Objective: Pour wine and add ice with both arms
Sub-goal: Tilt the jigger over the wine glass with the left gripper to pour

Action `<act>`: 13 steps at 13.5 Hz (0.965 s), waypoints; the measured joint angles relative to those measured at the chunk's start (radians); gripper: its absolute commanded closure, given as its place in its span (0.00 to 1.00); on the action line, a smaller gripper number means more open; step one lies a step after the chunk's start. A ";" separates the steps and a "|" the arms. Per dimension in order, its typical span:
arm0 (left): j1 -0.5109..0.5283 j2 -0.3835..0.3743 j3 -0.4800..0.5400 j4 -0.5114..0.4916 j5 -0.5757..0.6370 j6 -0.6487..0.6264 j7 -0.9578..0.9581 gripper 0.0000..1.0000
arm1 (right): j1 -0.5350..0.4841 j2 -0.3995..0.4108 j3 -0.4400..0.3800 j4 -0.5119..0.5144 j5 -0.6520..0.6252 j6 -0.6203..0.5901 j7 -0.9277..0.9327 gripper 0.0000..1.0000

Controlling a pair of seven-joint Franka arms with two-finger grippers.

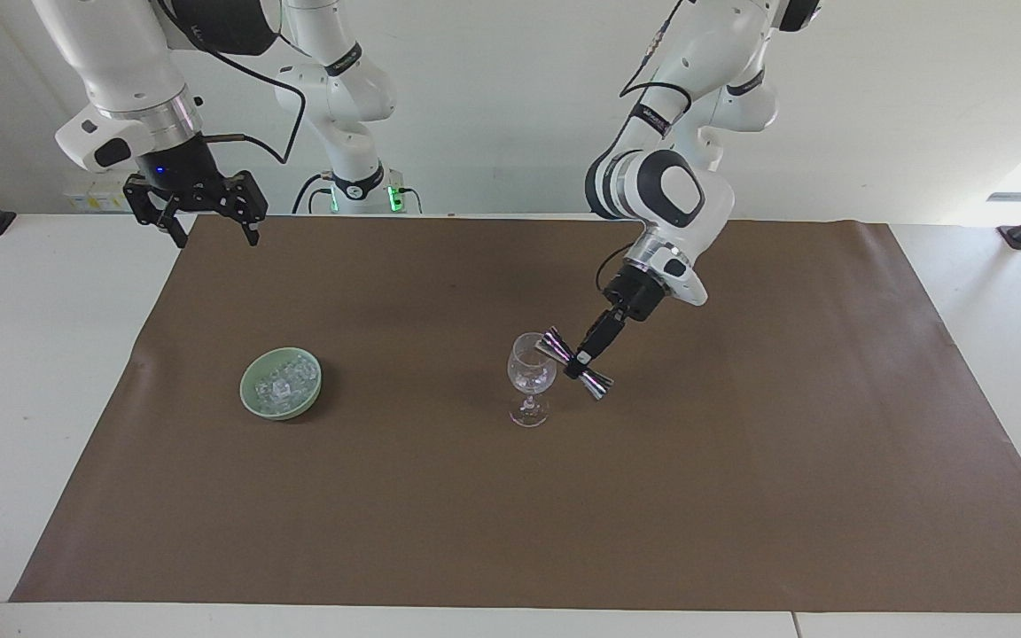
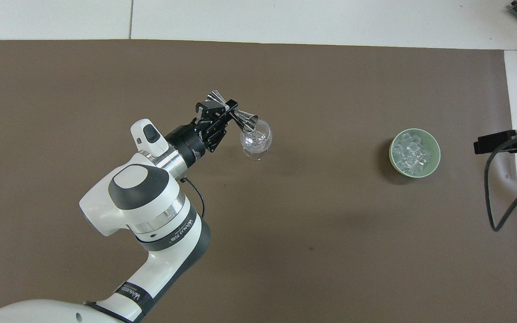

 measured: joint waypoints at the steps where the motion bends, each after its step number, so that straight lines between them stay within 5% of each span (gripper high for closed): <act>1: 0.000 0.000 0.000 0.002 0.000 0.009 0.009 1.00 | 0.000 0.000 0.000 0.000 0.000 0.000 0.000 0.00; 13: -0.026 0.000 -0.002 0.033 0.000 0.092 0.073 1.00 | 0.000 0.000 0.000 0.000 0.000 0.000 0.000 0.00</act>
